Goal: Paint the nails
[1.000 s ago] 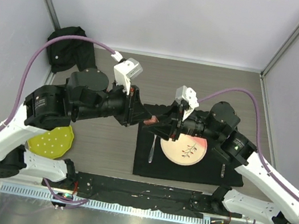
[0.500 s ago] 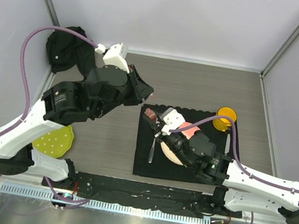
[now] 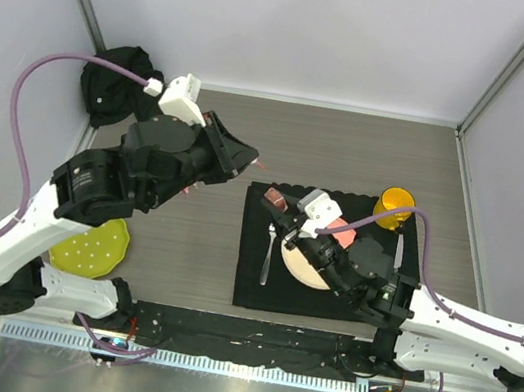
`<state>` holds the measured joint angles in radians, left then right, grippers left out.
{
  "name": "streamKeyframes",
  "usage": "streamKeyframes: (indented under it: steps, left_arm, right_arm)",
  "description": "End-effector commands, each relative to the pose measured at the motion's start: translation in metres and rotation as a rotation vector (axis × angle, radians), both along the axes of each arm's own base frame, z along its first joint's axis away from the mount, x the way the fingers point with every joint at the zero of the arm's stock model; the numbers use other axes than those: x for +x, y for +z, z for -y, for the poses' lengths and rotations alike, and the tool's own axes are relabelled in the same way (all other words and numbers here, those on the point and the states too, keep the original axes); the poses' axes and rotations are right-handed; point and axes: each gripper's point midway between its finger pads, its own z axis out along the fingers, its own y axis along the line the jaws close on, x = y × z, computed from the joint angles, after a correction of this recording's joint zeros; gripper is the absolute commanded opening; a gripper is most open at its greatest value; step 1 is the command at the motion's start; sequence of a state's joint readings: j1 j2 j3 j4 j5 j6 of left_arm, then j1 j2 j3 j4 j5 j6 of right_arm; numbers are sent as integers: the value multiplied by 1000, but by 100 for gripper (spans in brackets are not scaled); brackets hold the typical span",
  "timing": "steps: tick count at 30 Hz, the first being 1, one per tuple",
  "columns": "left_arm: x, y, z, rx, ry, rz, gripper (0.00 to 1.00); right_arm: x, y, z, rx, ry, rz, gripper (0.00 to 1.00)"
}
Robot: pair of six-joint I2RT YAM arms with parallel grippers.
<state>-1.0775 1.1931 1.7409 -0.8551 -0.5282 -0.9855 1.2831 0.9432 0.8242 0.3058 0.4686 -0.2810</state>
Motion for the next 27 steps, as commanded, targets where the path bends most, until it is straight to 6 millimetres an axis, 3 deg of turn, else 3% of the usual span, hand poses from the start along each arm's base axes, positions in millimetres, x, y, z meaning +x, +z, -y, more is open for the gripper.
streamKeyframes:
  steps: [1,6,10,13,14,16,20,22,23,27]
  left_arm:
    - [3,26,-21,-61,45,85,0]
    - [10,18,-37,24,56,132,0]
    - [24,-7,-56,89,92,92,0]
    - [38,-32,-77,123,145,54,0]
    - [48,-51,-89,151,187,20,0]
    - [53,-65,-95,151,185,-7,0]
    - [80,-114,-120,181,240,-99,0]
    - [93,-126,-129,171,259,-113,0]
    - [98,-145,-132,193,259,-149,0]
    - [119,-182,-146,221,284,-215,0]
  right_arm:
    - [-7,7,11,71,14,-27,1]
    - [-10,1,23,131,16,-57,1]
    - [-11,4,33,172,21,-85,1]
    - [-11,7,43,198,13,-100,1]
    - [-9,9,48,210,1,-99,1]
    - [-8,8,54,220,-11,-106,1]
    - [-4,3,62,223,-39,-119,1]
    - [-3,0,62,224,-37,-128,1]
    - [-2,-2,61,224,-35,-131,1]
    - [8,-13,55,216,-52,-165,1]
